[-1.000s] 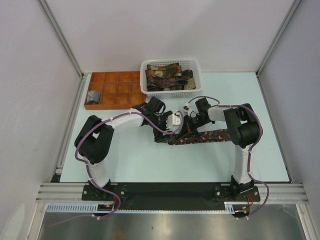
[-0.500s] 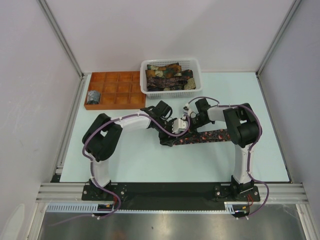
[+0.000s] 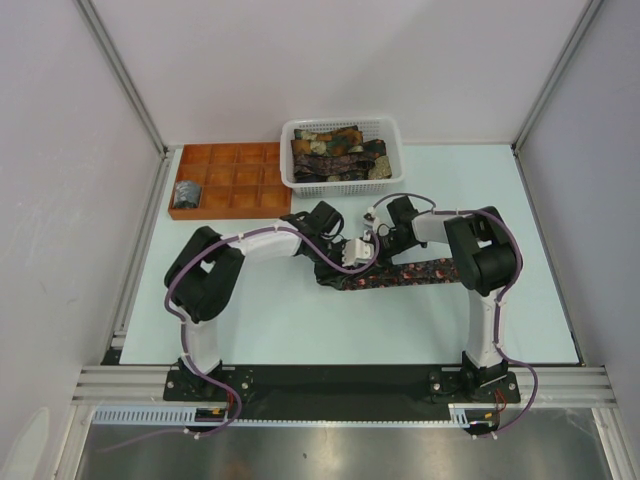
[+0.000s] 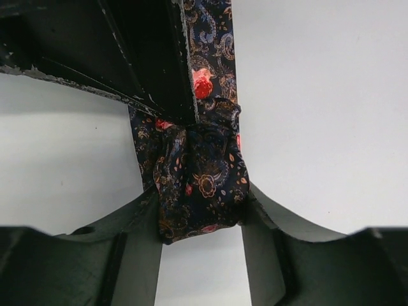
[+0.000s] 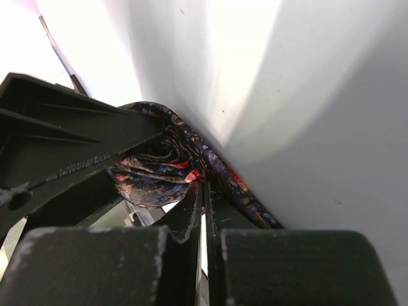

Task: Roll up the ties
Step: Roll the tie at the center of the board.

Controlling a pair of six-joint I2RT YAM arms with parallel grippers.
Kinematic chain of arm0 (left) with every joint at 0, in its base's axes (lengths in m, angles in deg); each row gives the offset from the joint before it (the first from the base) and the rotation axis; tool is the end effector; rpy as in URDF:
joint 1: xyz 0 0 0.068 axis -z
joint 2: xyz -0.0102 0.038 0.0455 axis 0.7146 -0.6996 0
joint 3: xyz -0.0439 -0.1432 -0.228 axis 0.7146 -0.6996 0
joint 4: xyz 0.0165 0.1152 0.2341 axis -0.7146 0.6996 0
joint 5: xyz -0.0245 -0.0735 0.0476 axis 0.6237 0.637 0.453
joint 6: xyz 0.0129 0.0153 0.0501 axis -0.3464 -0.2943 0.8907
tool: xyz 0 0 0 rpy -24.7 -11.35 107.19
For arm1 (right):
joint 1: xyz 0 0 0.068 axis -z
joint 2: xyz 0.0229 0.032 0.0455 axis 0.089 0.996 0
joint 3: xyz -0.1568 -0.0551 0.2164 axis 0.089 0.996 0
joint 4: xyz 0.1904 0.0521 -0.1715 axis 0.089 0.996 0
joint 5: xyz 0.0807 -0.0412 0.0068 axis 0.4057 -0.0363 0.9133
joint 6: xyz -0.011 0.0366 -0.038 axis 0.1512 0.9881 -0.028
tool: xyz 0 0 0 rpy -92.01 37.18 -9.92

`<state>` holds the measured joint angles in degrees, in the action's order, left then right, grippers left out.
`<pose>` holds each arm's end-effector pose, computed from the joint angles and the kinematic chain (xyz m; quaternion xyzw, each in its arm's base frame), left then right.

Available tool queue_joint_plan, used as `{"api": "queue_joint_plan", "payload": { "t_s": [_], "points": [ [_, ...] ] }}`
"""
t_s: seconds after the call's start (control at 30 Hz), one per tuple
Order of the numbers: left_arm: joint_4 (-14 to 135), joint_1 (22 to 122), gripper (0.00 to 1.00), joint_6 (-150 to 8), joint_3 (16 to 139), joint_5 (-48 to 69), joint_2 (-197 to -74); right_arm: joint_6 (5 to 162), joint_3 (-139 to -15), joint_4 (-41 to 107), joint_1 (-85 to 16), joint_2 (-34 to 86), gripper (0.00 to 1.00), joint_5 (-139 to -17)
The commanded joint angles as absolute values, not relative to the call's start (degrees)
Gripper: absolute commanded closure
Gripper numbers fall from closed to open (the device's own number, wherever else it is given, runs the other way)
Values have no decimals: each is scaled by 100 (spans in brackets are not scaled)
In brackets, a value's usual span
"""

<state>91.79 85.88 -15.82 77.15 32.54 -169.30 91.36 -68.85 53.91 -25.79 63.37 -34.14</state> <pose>0.2782 -0.2592 0.1632 0.6723 0.6678 -0.2488 0.2003 0.3409 0.1587 0.1012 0.1140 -0.8838 -0.4538 0.0005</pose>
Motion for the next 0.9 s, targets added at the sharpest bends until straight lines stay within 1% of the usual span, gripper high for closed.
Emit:
{"api": "queue_joint_plan", "payload": {
  "t_s": [0.0, 0.1, 0.13, 0.23, 0.4, 0.5, 0.6, 0.73, 0.87],
  "points": [
    [9304, 8507, 50, -1483, 7610, 3402, -16442, 9146, -6931, 5259, -2839, 6642, 100, -4265],
    [9198, 8507, 53, -1597, 7635, 3543, -16345, 9261, -6878, 5127, -2927, 6633, 100, -4309],
    [9172, 8516, 56, -1754, 7696, 3595, -16380, 9270, -6861, 5110, -2936, 6633, 100, -4344],
    [9145, 8568, 59, -2114, 8056, 3763, -16634, 9349, -6834, 5083, -2963, 6686, 100, -4423],
    [9136, 8867, 60, -2633, 8557, 3640, -17153, 9498, -6825, 4978, -2963, 6704, 100, -4397],
    [9040, 8946, 61, -3002, 8619, 3561, -17355, 9578, -6729, 4829, -2954, 6678, 100, -4309],
    [8943, 9025, 63, -3196, 8524, 3509, -17435, 9657, -6641, 4732, -2936, 6669, 100, -4230],
    [8619, 9131, 63, -3311, 8137, 3447, -17347, 9692, -6553, 4592, -2910, 6651, 100, -4186],
    [8486, 9271, 62, -3180, 7785, 2991, -17321, 9780, -6465, 4486, -2884, 6651, 100, -4045]
  ]
}}
